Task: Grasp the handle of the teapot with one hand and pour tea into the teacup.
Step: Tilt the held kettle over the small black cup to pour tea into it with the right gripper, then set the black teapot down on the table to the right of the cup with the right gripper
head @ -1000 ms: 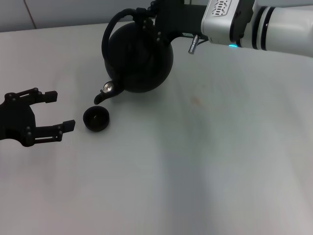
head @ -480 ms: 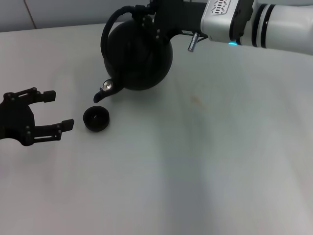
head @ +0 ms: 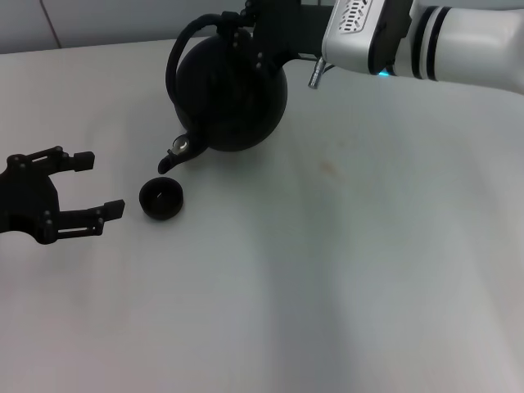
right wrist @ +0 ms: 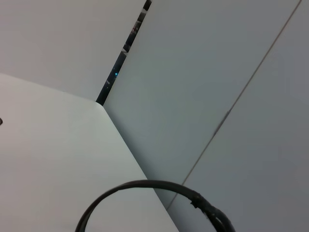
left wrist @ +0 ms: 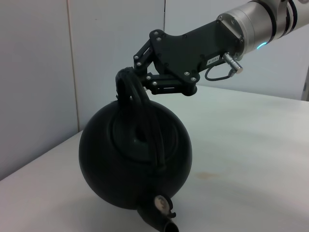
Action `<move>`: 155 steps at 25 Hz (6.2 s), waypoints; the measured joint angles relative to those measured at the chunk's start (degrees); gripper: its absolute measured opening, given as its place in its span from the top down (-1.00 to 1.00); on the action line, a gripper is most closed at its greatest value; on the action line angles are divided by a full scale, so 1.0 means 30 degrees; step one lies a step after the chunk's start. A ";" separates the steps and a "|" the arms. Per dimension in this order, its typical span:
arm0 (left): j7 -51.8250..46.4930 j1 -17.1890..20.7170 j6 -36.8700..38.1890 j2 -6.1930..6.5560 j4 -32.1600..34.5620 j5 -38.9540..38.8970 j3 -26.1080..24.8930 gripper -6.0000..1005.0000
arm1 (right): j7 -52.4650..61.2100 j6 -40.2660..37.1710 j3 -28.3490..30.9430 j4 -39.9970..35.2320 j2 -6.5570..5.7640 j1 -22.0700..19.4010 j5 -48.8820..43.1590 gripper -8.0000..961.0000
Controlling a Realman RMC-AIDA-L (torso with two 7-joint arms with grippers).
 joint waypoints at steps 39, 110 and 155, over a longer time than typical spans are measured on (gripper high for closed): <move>-0.0001 0.0227 -0.0104 -0.0046 -0.0023 0.0011 -0.0129 -0.72 | -0.0167 -0.0119 0.0127 0.1102 0.0014 -0.0274 0.2105 0.82; -0.0193 0.0031 -0.0052 -0.0290 0.0531 0.0011 0.0032 -0.71 | 0.3292 0.0693 0.2530 0.3313 -0.0075 -0.3326 0.5925 0.45; -0.0157 0.0021 0.0860 -0.0461 0.0745 -0.0691 -0.0322 -0.71 | 0.3676 -0.9500 0.2681 -0.0774 -0.0193 -0.8043 0.4827 -0.57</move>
